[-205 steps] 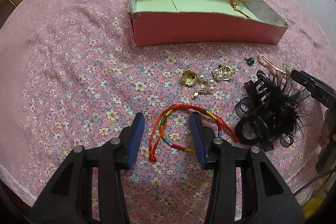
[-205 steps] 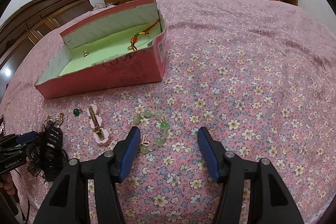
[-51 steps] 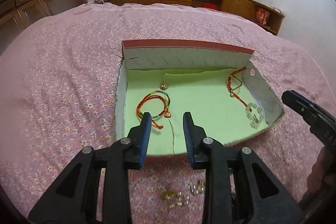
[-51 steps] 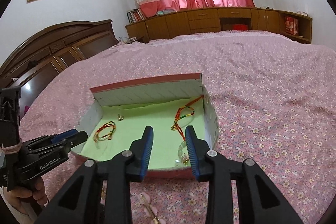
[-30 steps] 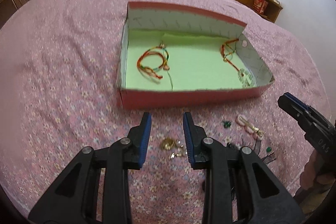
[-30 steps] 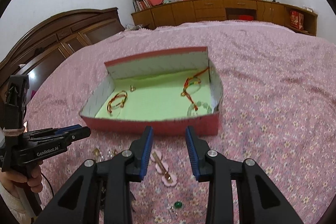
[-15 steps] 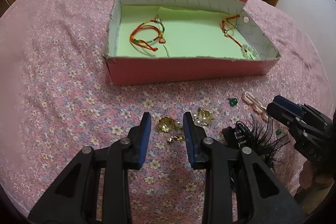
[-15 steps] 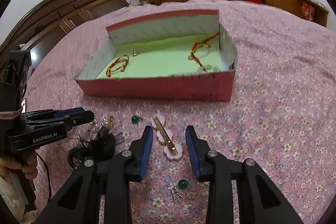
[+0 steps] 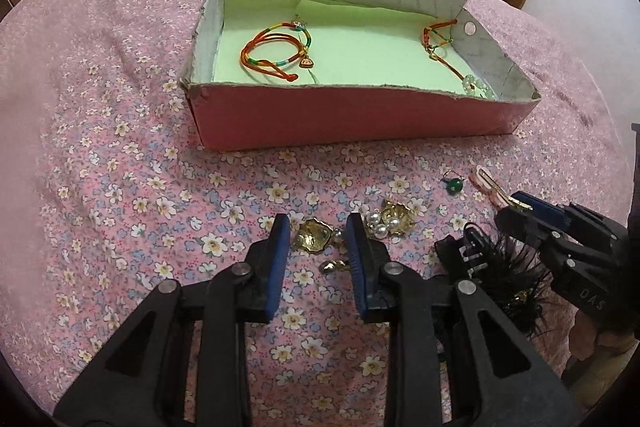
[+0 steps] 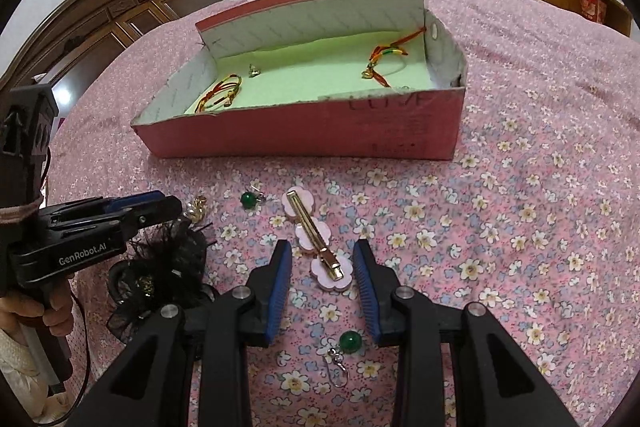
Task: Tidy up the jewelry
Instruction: 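Grasp the pink flower hairpin with the right tool while the left tool grasps a gold earring, then carry the hairpin and gold earring over the pink box with both tools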
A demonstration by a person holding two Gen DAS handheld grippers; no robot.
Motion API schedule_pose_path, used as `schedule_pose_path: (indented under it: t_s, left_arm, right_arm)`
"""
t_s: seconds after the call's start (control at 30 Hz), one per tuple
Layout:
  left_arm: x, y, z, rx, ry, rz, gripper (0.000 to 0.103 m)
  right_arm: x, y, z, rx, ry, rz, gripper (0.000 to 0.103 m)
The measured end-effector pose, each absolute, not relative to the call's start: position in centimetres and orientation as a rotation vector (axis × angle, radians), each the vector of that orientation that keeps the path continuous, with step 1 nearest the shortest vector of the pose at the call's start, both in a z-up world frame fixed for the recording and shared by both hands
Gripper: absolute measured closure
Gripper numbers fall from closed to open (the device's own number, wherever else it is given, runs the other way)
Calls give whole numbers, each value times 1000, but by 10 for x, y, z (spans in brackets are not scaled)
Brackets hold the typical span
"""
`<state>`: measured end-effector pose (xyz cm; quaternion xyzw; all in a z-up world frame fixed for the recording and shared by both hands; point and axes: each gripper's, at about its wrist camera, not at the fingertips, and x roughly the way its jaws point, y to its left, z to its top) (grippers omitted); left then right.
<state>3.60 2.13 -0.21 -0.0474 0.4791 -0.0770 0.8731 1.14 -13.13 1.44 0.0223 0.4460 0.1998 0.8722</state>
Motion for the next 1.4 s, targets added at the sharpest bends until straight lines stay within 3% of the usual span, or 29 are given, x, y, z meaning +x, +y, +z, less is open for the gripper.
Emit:
schedule_pose_path:
  t_s: [0.2,1.4]
  left_arm:
    - [31,20,-1,-105,994,-176,93]
    - [-22,29,85,-71,694,-136,94]
  right_arm:
    - [10,-133,15,49,927,417,80]
    - [-23,-153,74,131,684,408,82]
